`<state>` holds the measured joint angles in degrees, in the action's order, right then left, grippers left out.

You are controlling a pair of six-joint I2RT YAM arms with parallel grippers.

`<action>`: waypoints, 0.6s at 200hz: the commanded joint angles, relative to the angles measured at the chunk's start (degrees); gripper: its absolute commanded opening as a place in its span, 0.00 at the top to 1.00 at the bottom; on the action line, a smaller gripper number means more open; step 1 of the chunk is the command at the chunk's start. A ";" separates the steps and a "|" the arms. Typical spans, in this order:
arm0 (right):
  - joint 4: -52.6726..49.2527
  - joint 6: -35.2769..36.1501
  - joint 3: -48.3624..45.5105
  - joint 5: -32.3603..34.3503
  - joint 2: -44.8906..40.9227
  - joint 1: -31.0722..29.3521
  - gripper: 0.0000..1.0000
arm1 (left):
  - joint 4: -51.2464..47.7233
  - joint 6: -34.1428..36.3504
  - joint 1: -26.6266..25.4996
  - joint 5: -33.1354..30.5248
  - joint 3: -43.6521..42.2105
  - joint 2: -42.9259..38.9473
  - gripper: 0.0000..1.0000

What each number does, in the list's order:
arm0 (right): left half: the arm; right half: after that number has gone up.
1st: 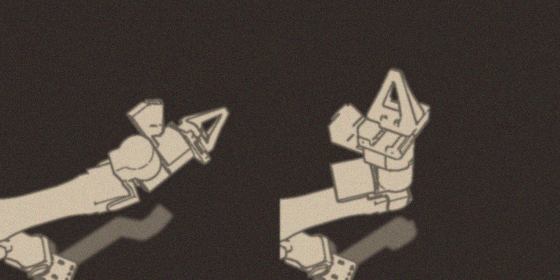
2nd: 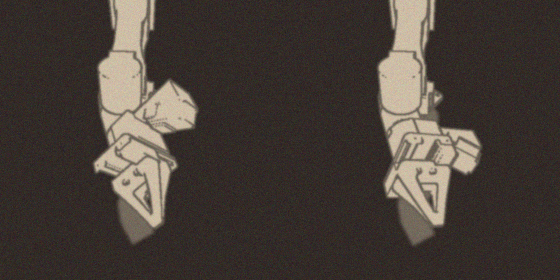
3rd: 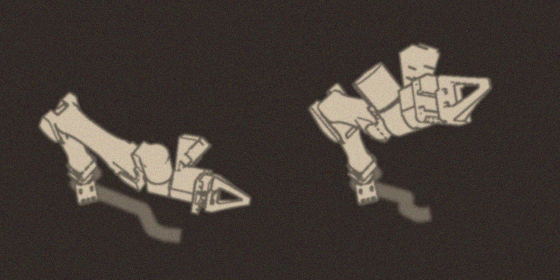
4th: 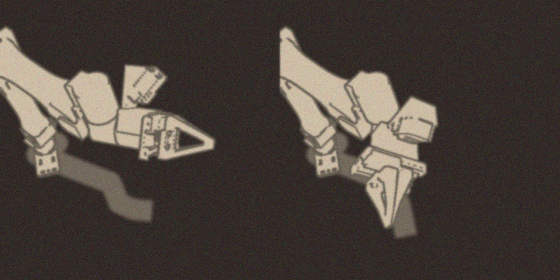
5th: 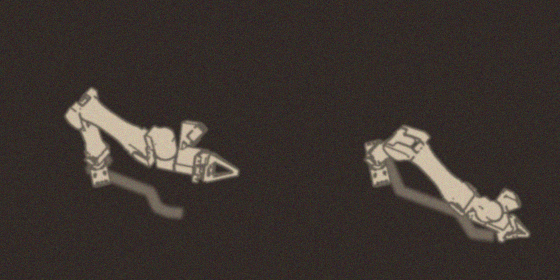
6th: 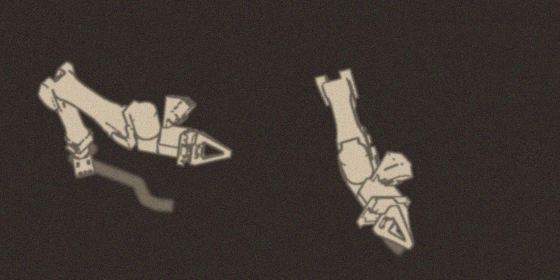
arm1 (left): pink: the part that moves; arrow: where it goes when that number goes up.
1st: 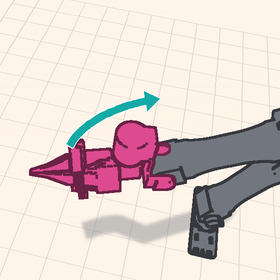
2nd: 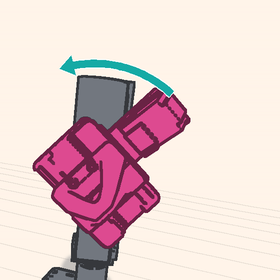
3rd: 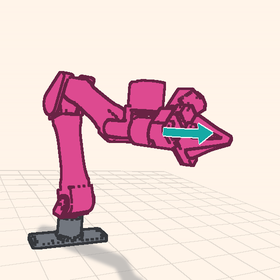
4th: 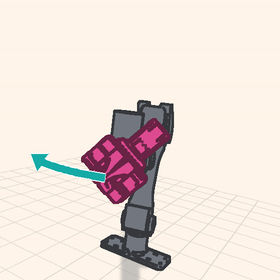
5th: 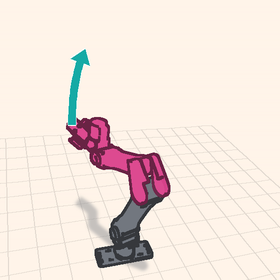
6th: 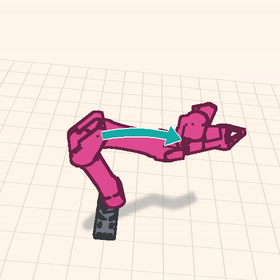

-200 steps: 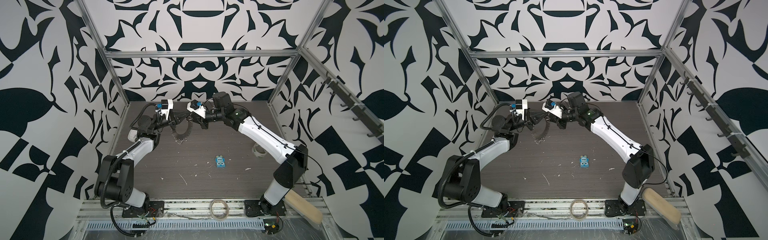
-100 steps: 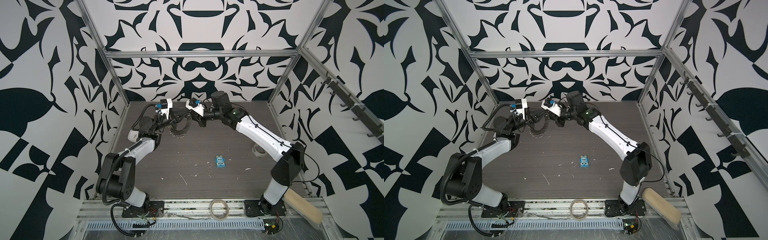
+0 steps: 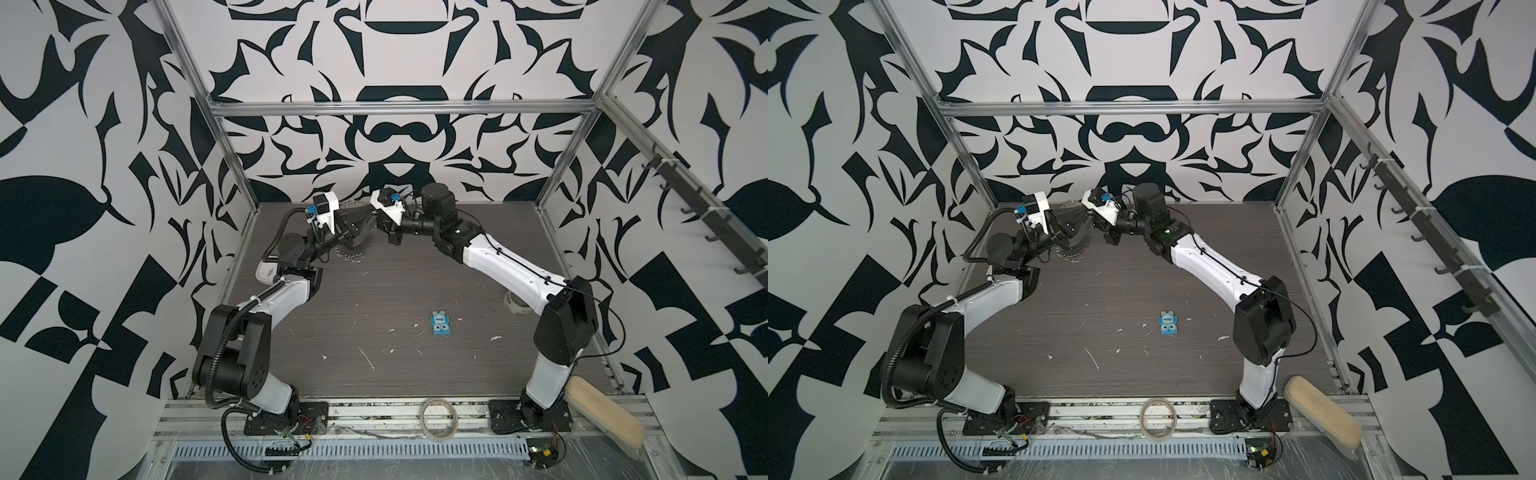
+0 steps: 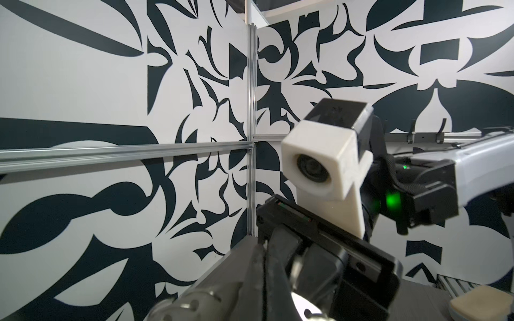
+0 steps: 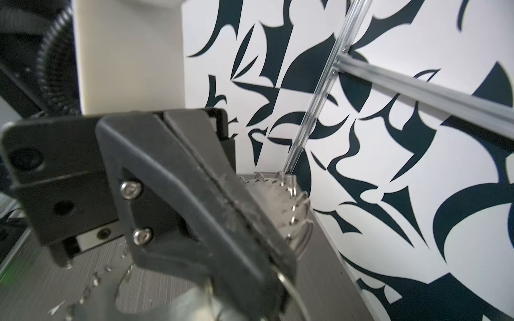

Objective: Remove the keys from the keyring

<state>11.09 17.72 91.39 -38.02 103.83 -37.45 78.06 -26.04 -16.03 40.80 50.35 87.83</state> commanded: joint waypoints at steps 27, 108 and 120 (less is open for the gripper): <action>31.91 -17.85 -1.06 -4.91 5.79 -3.15 1.00 | 4.56 -1.46 -6.00 2.43 7.13 0.77 1.00; 21.85 -7.59 -6.22 -0.73 -0.05 -3.51 1.00 | 4.56 -2.74 -5.94 0.07 10.23 -0.61 1.00; 19.01 -6.04 -7.46 1.04 -2.22 -1.96 1.00 | 4.43 -2.71 -5.93 -0.33 9.70 -1.13 1.00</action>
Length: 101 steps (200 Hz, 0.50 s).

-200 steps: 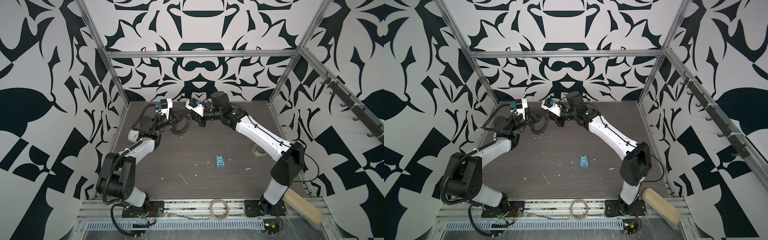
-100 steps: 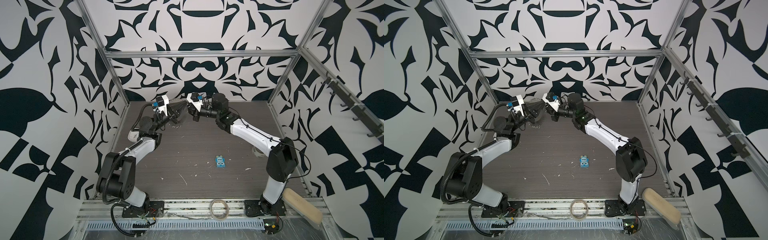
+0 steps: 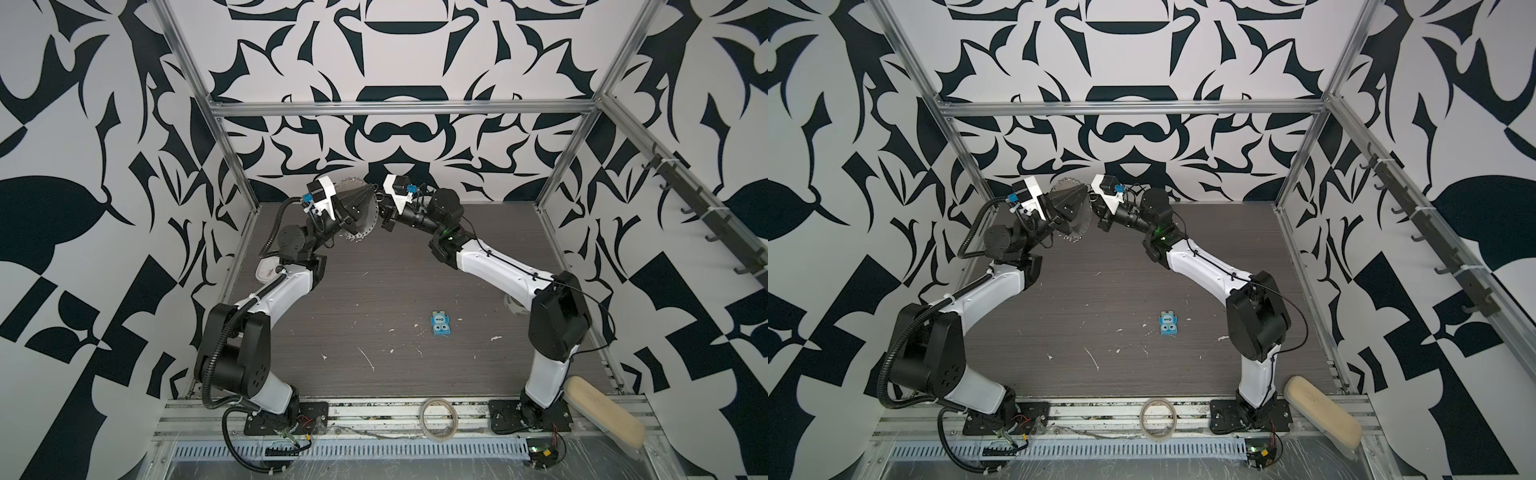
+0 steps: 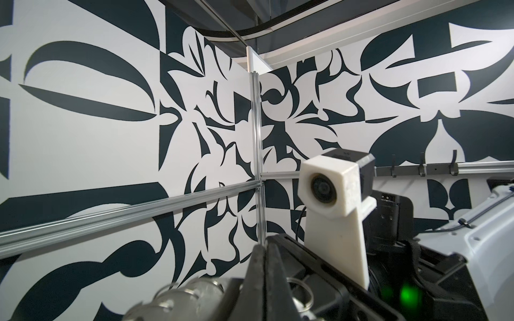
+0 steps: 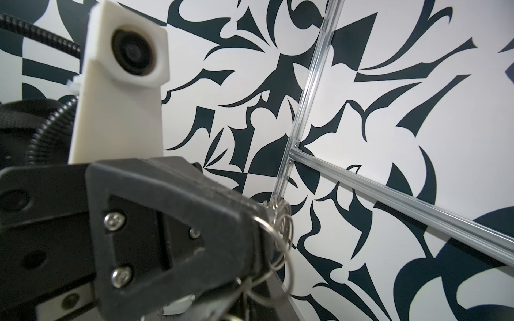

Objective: Remove the keys from the keyring

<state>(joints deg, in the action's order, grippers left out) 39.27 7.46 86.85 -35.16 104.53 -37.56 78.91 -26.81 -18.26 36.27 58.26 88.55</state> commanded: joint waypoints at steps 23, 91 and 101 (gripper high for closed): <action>-18.05 9.92 -3.02 0.77 -6.13 0.22 1.00 | 3.70 -2.05 -3.60 3.62 1.23 -2.50 1.00; -38.95 25.39 -0.03 13.57 -10.86 4.11 1.00 | 3.61 -2.90 -3.61 3.61 1.08 -3.56 1.00; -39.09 25.19 -0.47 12.20 -11.80 4.59 1.00 | 3.62 -3.30 -3.62 3.67 1.22 -3.52 1.00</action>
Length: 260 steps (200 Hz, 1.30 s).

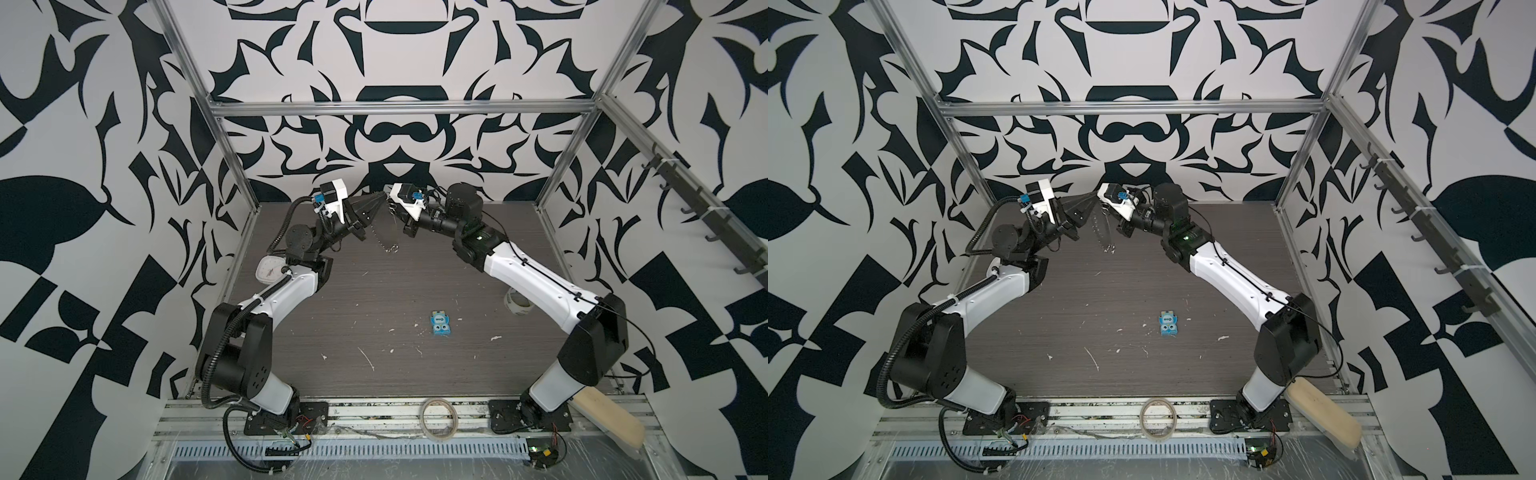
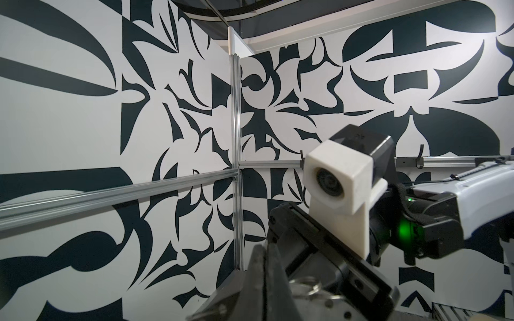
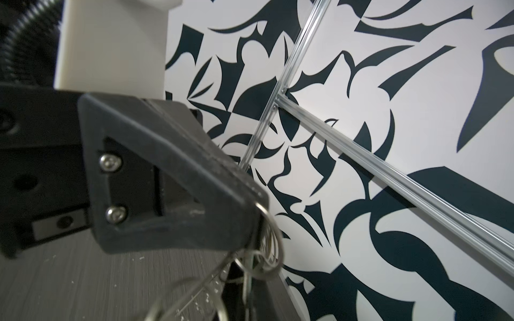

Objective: Remove the keys from the keyring

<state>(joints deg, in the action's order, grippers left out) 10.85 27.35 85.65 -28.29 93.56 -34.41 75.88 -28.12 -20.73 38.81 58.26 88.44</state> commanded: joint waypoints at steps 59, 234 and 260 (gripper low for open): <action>-17.56 8.35 0.82 5.98 -5.05 2.57 1.00 | 6.70 -4.12 0.12 2.34 -0.18 -3.08 1.00; -24.45 11.05 7.33 4.69 -11.06 0.88 1.00 | -2.50 -0.14 1.29 7.54 -3.24 -3.44 1.00; -24.09 11.58 7.64 5.70 -10.75 0.66 1.00 | -3.36 -0.38 1.24 8.91 -2.58 -3.35 1.00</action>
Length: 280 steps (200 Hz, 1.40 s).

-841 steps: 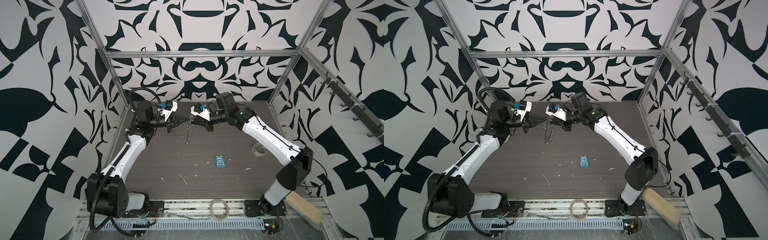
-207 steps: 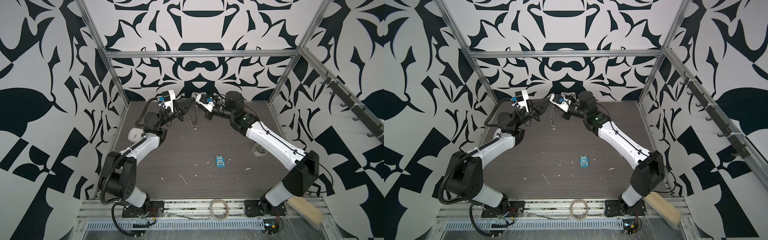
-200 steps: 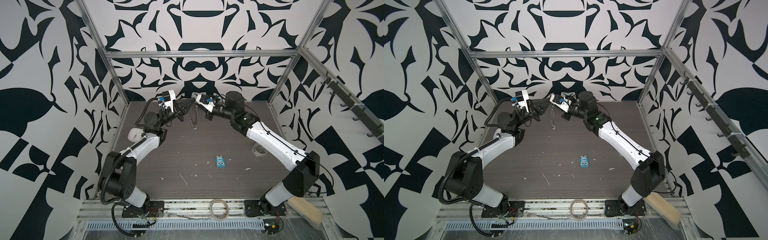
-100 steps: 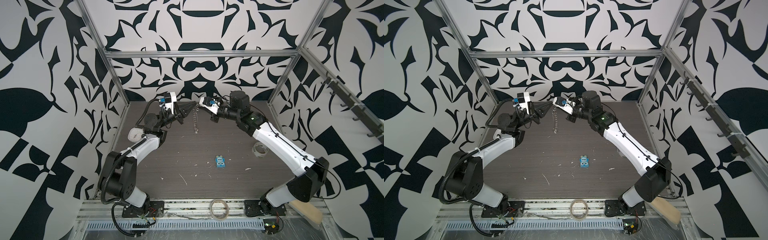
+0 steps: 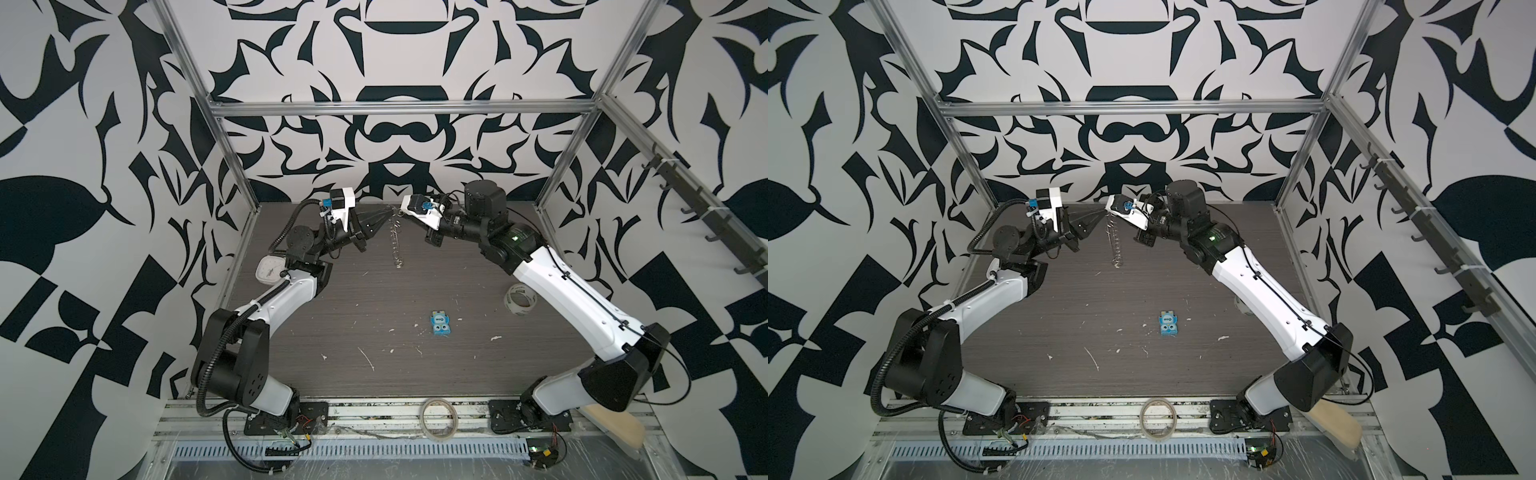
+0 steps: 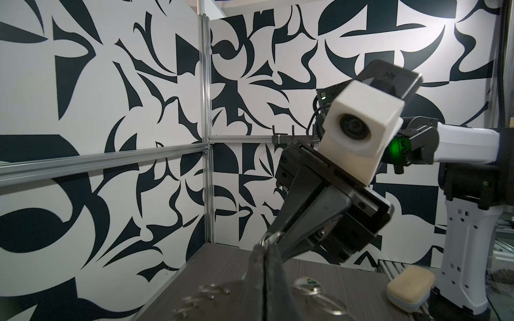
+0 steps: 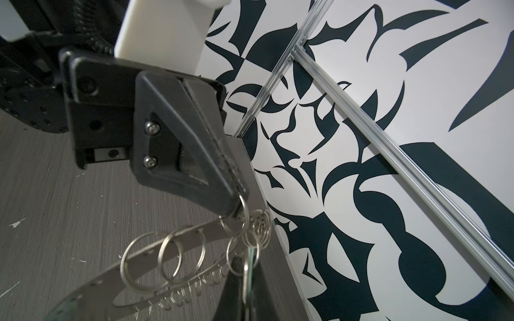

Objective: Remove the keys from the keyring

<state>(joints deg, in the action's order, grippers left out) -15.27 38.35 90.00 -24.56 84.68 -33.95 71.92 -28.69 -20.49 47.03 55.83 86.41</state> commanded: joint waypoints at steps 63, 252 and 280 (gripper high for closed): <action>3.44 0.07 3.26 0.23 -2.31 0.00 1.00 | 1.49 0.80 1.02 1.70 -0.97 -1.56 1.00; 11.19 -3.82 -11.40 -0.74 -7.30 -0.21 1.00 | 5.87 13.83 0.94 13.86 -0.70 -6.25 1.00; 13.28 -5.88 -12.53 -1.47 -6.66 -0.52 1.00 | 9.28 10.07 0.40 12.26 -0.59 -5.98 1.00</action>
<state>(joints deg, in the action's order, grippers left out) -5.98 35.99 78.26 -28.36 78.46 -35.24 74.22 -15.18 -20.14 59.33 54.08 82.65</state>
